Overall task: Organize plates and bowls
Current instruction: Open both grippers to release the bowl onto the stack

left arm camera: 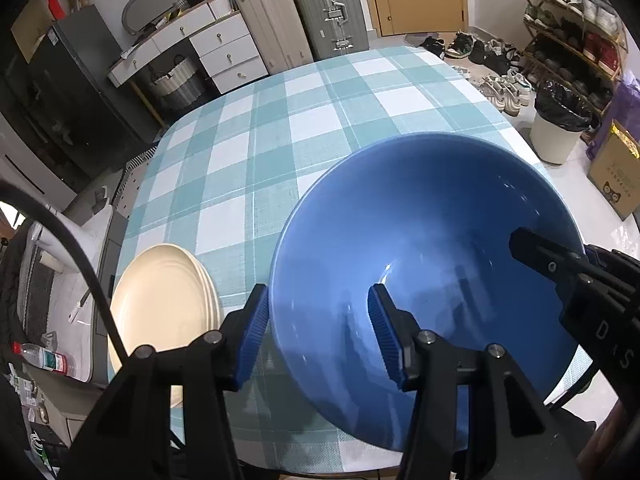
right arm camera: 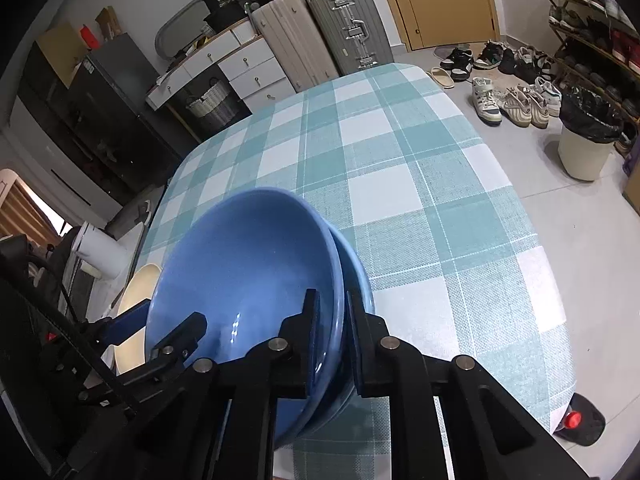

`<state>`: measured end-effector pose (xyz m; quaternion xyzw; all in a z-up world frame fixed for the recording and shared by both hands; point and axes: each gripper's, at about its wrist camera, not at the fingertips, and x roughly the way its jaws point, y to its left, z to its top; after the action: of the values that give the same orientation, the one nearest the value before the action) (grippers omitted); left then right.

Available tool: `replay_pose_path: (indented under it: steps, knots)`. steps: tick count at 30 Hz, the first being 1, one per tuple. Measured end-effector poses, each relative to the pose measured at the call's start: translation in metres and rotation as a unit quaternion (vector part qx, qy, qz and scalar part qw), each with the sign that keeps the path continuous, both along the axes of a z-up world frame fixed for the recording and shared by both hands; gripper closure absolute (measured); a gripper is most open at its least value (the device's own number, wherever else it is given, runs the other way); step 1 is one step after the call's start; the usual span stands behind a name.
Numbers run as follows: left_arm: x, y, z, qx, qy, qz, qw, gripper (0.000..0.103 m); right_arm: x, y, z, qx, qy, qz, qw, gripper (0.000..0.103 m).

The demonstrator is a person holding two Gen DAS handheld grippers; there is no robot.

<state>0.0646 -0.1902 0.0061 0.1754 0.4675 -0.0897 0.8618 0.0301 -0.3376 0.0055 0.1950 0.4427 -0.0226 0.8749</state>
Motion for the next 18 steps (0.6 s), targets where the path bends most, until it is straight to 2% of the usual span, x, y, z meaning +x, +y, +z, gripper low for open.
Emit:
replay_pose_path:
  steps: [13,18]
  knots:
    - [0.012,0.015,-0.003,-0.031,0.025,0.024,0.9989,0.051,0.006,0.016,0.009,-0.068,0.02,0.016,0.997,0.087]
    - [0.014,0.022,-0.01,-0.044,0.036,0.031,0.9979,0.051,0.012,0.026,0.01,-0.111,0.046,0.03,0.992,0.087]
